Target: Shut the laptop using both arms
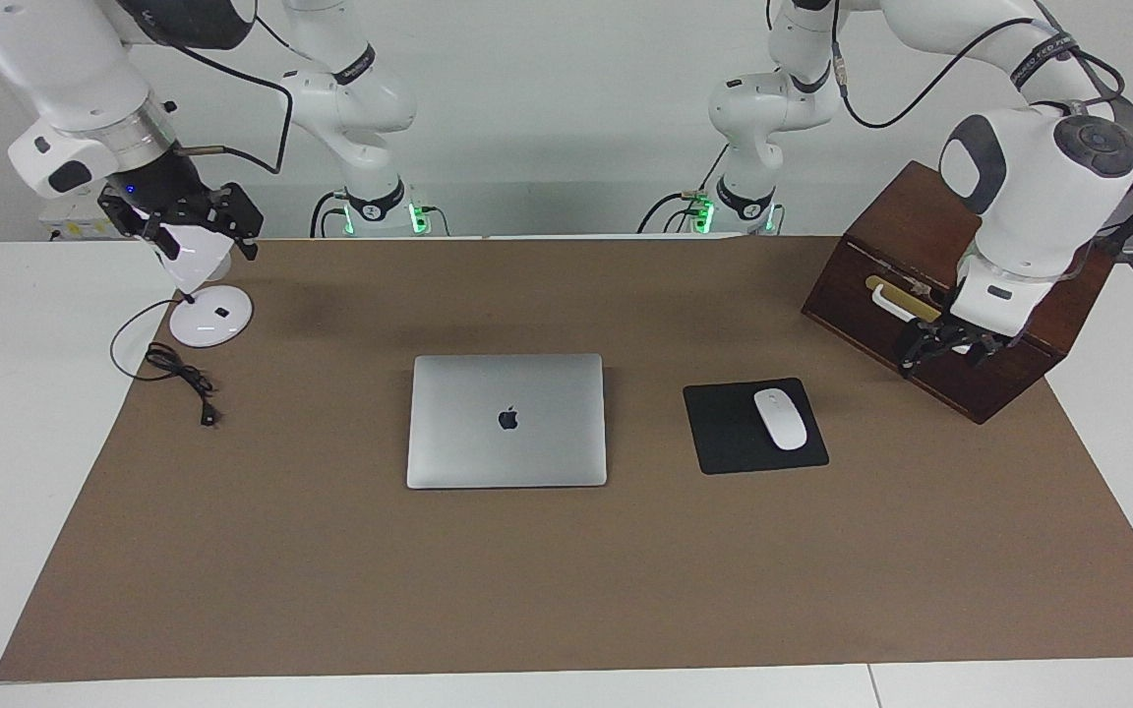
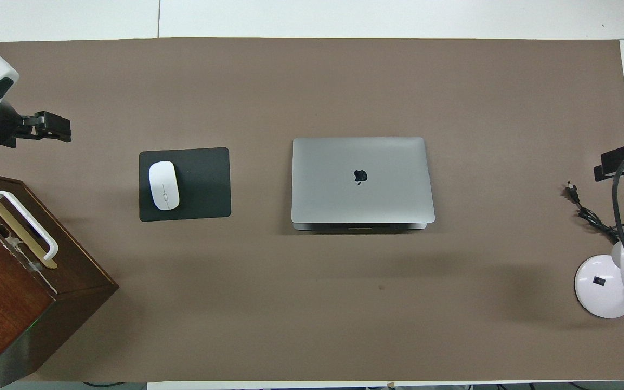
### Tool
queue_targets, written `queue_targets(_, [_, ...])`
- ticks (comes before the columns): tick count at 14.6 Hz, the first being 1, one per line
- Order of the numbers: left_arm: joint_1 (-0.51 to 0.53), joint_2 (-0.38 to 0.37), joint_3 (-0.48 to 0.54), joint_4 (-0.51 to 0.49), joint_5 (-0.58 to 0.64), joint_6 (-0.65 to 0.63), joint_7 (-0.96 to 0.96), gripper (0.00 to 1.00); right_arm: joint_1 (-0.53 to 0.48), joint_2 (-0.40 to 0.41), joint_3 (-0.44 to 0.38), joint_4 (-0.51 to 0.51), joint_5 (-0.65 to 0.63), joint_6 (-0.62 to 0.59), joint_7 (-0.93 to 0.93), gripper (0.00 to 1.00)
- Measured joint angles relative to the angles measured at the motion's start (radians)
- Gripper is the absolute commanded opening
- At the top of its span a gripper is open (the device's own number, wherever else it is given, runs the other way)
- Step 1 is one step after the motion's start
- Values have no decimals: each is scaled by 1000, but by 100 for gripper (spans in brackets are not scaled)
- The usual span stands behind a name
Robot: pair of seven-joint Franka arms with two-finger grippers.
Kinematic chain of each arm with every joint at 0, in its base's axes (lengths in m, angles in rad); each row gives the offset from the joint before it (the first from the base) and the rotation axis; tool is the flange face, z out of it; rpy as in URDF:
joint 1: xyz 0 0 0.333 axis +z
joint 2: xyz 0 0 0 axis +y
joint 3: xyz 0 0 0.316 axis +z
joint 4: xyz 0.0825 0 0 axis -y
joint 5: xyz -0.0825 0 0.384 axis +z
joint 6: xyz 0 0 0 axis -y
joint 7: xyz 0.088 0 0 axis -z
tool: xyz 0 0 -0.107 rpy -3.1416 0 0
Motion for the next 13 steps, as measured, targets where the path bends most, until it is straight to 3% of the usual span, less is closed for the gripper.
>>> queue_targets(6, [-29,-140,-7,-60,-11,-92,-7,100,0,0,0,-1,0,0,0,100])
queue_targets(13, [-44,-151,-8,-125,-26,-41,-94,100,0,-4,3,-1,0,1,0,100])
